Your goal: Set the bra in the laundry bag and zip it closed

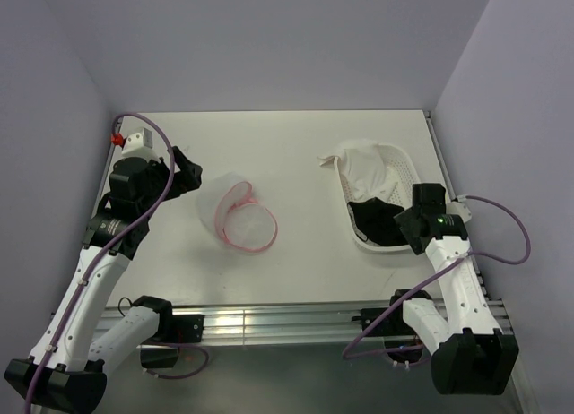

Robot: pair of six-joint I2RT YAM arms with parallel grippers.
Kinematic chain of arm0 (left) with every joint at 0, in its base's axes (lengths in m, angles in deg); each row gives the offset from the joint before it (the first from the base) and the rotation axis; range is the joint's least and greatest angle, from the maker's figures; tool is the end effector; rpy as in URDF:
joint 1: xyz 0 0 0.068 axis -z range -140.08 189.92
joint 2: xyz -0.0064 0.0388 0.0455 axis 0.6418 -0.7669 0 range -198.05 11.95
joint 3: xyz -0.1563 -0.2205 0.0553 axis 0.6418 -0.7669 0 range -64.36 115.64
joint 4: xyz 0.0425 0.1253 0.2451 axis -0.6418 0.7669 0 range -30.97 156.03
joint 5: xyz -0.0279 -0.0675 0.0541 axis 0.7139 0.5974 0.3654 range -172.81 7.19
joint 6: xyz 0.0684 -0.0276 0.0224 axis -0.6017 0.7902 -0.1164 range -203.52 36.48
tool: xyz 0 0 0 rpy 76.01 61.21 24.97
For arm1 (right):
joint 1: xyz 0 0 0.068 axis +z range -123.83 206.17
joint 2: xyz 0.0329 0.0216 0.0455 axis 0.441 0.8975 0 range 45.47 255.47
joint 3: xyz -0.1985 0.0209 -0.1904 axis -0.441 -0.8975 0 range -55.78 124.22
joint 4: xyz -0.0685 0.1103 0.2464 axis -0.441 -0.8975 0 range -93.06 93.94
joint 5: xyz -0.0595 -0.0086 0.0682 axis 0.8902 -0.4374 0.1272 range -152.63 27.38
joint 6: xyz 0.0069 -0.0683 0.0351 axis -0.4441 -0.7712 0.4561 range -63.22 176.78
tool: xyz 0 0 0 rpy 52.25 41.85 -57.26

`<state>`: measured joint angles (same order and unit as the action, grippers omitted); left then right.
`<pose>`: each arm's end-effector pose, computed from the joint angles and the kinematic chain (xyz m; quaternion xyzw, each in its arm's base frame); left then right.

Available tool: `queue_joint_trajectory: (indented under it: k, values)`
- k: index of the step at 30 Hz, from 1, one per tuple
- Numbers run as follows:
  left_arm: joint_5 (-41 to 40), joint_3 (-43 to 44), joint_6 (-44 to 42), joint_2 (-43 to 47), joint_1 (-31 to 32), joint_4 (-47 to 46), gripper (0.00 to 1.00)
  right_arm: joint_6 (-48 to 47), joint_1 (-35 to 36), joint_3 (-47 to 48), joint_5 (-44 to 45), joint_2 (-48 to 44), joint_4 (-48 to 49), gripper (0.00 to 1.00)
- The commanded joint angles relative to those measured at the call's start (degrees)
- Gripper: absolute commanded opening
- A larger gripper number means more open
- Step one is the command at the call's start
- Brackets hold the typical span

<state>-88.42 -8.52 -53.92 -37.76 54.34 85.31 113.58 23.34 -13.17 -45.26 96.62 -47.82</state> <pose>0.2274 -0.0519 0.3570 -0.1359 0.8081 -0.1771 0.5451 0.1881 -0.0289 0.2231 0.5086 0.8098 -0.0151 0.2919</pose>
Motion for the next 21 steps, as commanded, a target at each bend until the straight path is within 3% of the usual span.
queue_joint_trajectory:
  k: [1, 8, 21]
  values:
    - [0.77, 0.15, 0.28, 0.58, -0.26, -2.55, 0.99, 0.86, -2.0, -1.3, -0.93, 0.17, 3.86, 0.68]
    - [0.86, 0.06, 0.19, 0.15, -0.26, -2.73, 0.99, 0.77, -4.37, -2.97, -1.19, 0.17, 7.9, 0.67]
    - [0.68, 0.06, 0.19, -0.38, -0.26, -2.64, 0.99, 0.95, -5.17, -6.13, -2.07, 2.9, 14.24, 0.42]
